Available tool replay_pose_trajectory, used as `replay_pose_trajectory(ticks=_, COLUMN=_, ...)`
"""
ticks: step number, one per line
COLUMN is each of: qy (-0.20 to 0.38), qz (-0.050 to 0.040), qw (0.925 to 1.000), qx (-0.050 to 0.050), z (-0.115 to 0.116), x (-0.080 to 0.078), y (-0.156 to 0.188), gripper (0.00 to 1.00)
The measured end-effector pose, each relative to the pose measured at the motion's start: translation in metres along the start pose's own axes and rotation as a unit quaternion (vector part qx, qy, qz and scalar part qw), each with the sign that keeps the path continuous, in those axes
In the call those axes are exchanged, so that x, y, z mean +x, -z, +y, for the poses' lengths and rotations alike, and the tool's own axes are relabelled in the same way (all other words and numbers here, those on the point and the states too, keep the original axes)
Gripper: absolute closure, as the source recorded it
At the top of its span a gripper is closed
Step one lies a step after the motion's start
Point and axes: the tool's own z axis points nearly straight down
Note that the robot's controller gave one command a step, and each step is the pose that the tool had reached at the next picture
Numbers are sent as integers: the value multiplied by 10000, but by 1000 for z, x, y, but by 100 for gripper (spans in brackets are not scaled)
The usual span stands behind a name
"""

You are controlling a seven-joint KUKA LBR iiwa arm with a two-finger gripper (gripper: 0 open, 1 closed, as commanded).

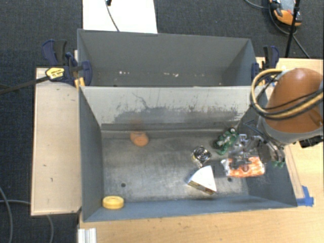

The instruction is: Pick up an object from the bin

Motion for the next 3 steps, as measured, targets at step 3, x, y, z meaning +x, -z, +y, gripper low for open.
replay_pose_trajectory(ticks=3, qy=-67, qz=-22, qw=10000, qx=1, z=-6, x=-4, y=108, gripper=100)
